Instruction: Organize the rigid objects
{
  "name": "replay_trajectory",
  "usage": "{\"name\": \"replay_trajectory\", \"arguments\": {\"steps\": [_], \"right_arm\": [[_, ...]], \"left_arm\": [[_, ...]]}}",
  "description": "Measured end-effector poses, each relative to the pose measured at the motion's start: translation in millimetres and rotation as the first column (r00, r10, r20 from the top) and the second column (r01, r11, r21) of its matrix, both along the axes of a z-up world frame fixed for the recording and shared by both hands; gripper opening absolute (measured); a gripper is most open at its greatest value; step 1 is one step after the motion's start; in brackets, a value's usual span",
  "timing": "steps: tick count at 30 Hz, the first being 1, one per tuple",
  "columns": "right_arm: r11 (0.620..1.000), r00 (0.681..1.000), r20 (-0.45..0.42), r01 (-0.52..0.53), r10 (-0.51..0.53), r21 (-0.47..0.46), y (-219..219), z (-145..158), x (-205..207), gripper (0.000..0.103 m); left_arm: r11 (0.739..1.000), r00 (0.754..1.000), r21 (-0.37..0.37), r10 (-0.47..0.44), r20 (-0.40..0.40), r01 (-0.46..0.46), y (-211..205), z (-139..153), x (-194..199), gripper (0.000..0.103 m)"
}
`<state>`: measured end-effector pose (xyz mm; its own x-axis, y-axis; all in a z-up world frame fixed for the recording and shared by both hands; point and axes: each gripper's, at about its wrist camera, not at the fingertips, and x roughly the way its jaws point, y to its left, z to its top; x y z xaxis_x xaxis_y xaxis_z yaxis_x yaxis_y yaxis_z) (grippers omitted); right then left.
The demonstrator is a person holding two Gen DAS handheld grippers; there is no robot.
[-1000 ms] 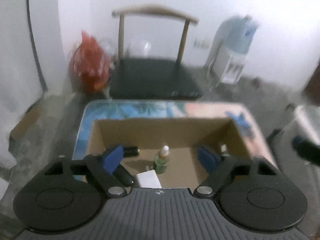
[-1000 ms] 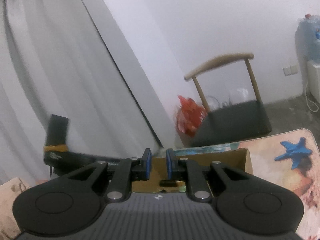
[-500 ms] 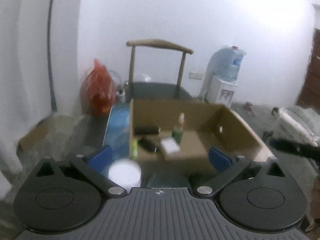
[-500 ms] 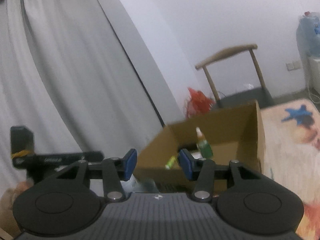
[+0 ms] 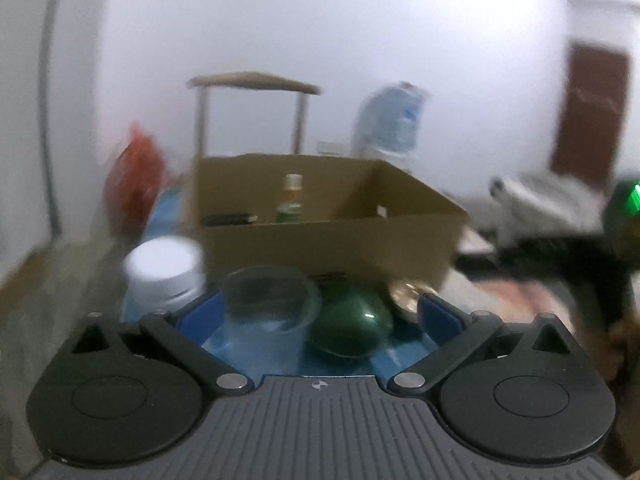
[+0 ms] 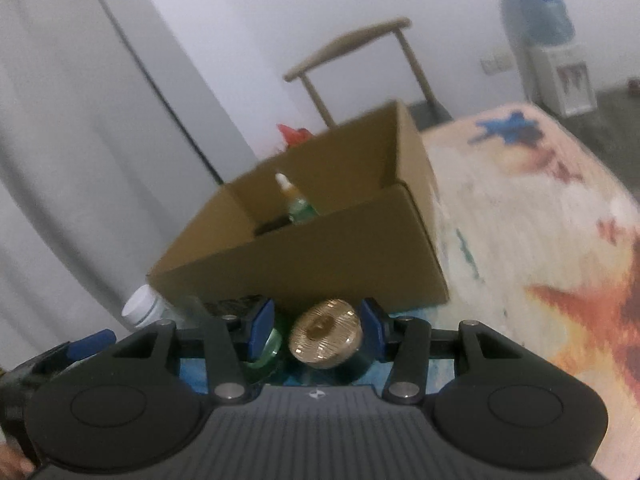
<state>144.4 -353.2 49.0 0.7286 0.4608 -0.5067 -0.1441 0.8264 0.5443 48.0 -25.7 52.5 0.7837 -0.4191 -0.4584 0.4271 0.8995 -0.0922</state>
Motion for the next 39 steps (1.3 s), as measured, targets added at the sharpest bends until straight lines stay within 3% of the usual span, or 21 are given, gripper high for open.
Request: {"name": "replay_trajectory", "arguments": {"steps": [4,8,13,16,24,29,39], "right_arm": [[0.998,0.999,-0.040,-0.005,0.008,0.065,-4,-13,7,0.051],[0.995,0.997,-0.073,-0.020,0.027,0.093,-6,-25,17,0.051],[0.992,0.993,-0.104,-0.035,0.048,0.125,-10,-35,28,0.051],[0.989,0.992,-0.114,-0.041,0.057,0.142,-13,-41,34,0.049],[0.979,0.987,-0.127,-0.075,0.100,0.188,-16,-49,45,0.046],[0.970,0.981,-0.143,-0.097,0.131,0.223,-17,-54,51,0.046],[0.960,0.975,-0.169,-0.097,0.145,0.264,-32,-55,29,0.047]], "left_arm": [[0.988,0.993,0.124,-0.103,0.060,0.095,-47,-3,0,0.101],[0.961,0.978,0.213,-0.196,0.066,0.178,-90,-12,11,0.098],[0.926,0.972,0.300,-0.235,-0.019,0.230,-128,-35,31,0.081],[0.910,0.967,0.328,-0.240,-0.079,0.253,-142,-45,43,0.081],[0.890,0.962,0.368,-0.234,-0.139,0.269,-155,-59,58,0.081],[0.891,0.962,0.367,-0.224,-0.159,0.268,-159,-62,63,0.082],[0.899,0.940,0.281,-0.296,-0.171,0.335,-150,-59,40,0.083]]}}
